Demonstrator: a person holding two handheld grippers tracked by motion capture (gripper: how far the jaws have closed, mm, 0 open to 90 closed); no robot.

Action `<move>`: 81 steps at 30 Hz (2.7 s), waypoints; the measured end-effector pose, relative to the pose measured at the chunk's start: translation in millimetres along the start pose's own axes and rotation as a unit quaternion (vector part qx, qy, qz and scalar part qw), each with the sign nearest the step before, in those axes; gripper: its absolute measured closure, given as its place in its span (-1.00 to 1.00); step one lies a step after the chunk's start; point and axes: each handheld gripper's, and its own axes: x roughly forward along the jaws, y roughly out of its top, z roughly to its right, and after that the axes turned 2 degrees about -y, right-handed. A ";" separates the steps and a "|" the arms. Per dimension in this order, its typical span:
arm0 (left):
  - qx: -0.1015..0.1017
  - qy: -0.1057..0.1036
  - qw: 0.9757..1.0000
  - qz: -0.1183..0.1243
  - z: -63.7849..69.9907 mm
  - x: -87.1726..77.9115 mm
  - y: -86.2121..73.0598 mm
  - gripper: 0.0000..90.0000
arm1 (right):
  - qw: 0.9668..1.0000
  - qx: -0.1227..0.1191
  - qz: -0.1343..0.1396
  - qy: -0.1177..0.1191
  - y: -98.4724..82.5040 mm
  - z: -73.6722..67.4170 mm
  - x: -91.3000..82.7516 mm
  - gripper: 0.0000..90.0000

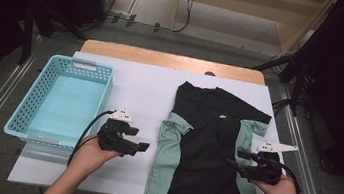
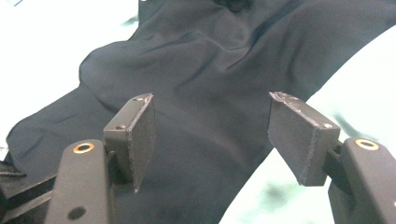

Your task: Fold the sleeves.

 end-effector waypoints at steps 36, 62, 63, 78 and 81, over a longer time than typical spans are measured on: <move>-0.014 0.012 1.000 0.003 -6.3 -4.2 -10.6 -0.35 | 0.997 0.051 0.015 -0.061 5.9 34.9 -5.5 -0.31; -0.013 0.012 1.000 -0.002 -6.7 -1.8 -10.7 -0.35 | 0.989 0.096 0.023 -0.106 4.7 70.9 -7.7 -0.31; -0.012 0.012 1.000 -0.002 -6.7 -1.6 -10.7 -0.35 | 0.989 0.097 0.023 -0.109 4.8 72.2 -7.8 -0.31; -0.012 0.012 1.000 -0.004 -7.4 -0.5 -10.5 -0.35 | 0.986 0.112 0.023 -0.125 9.8 87.6 -1.3 -0.31; -0.013 0.011 1.000 -0.004 -7.2 -0.5 -10.5 -0.35 | 0.985 0.113 0.021 -0.130 11.7 90.6 0.9 -0.31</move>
